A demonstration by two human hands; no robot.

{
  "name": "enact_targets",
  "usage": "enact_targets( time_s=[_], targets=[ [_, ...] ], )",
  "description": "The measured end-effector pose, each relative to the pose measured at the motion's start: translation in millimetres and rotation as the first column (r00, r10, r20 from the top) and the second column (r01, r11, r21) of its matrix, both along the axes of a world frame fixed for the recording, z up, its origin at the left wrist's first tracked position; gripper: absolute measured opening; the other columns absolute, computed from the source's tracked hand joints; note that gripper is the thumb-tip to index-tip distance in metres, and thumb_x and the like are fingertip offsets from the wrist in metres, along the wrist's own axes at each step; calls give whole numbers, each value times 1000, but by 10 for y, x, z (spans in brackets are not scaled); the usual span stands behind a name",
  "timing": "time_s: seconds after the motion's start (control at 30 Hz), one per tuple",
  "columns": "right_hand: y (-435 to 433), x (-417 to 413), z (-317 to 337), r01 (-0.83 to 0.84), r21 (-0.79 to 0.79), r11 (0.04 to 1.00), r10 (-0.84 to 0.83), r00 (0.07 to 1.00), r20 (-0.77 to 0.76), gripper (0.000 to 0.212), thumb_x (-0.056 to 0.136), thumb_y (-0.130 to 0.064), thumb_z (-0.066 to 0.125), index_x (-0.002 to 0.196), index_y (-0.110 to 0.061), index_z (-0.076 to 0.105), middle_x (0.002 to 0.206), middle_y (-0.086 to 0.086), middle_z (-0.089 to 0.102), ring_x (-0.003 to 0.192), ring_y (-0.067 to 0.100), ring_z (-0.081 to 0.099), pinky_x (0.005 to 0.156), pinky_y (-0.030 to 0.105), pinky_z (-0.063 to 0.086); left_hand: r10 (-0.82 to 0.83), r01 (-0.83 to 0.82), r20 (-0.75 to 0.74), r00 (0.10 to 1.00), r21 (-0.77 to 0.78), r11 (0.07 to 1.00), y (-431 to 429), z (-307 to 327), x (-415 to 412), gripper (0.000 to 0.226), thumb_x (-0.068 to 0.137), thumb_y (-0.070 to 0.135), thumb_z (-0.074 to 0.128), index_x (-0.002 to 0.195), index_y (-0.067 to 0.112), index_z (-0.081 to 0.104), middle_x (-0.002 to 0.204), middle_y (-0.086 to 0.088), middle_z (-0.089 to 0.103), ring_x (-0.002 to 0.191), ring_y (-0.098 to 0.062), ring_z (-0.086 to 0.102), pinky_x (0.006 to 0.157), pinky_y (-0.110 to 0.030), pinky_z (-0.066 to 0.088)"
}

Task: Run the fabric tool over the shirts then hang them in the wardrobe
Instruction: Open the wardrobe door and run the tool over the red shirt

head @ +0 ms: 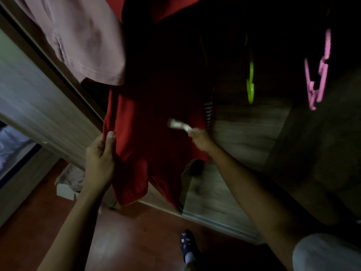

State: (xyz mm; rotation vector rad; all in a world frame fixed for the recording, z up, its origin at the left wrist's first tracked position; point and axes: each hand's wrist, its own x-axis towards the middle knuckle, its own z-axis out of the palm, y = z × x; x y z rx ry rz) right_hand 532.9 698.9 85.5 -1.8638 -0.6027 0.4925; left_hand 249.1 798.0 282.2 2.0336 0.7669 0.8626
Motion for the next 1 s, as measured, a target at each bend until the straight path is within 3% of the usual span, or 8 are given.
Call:
enact_targets(
  time_s=[0.2,0.3,0.37,0.47,0.57,0.67,0.9,1.0],
  targets=[
    [-113,-513,-687,-288,-353,890,261,957,-125,42,102,-36,51,124,-2,63,118,17,67,108,26,62,89,29,42,-13,13,-25,1000,7,1000,-3,-24,-39,49,107,40,39,95,-2,61,86,-32,64,68,-42,60,61,-46,52],
    [-93,-351,-461,-180,-262,948,163,983,-83,39,100,-28,57,125,1,62,121,22,66,114,34,62,86,27,40,-11,11,6,1000,3,1000,-11,-6,-18,36,108,31,40,91,10,64,76,-11,63,58,-4,57,51,-18,46],
    [-112,-139,-126,-95,-153,984,96,995,0,32,99,-21,59,116,5,65,110,22,69,103,33,64,79,25,37,-8,7,13,1000,19,1000,-12,-8,4,36,108,30,40,87,12,62,72,-7,59,55,-3,52,47,-14,40],
    [-185,83,541,5,85,996,-15,993,115,23,99,-12,58,110,6,67,97,12,65,91,19,60,77,26,39,-14,14,5,1000,4,1000,18,-57,7,47,107,40,40,87,3,60,74,-23,61,59,-26,54,51,-31,48],
    [-267,101,1218,13,296,955,-62,986,158,25,103,-16,52,122,-5,64,99,-6,63,82,-9,57,74,7,42,-7,7,-12,1000,-2,1000,40,-93,14,58,101,56,40,95,3,61,88,-34,64,74,-51,62,67,-61,52],
    [-286,22,1539,7,421,907,-58,992,108,33,104,-27,48,127,-8,62,101,-15,61,85,-17,55,80,12,44,1,-1,4,1000,9,1000,24,-106,50,54,102,52,41,97,3,63,90,-33,65,78,-51,63,69,-62,52],
    [-288,-288,657,-279,81,957,261,948,179,20,100,-24,57,111,-8,65,100,-3,63,90,7,59,80,20,41,8,-8,-6,1000,8,1000,-80,-94,85,38,108,36,40,95,12,67,85,-19,71,75,-40,68,68,-48,55],
    [-403,-436,516,-405,-10,914,402,907,125,12,101,-27,56,94,-21,63,78,-14,56,64,-10,53,63,11,37,3,-3,4,1000,18,1000,-132,-114,102,39,107,38,40,96,11,67,86,-24,70,76,-46,66,68,-54,54]
  ],
)
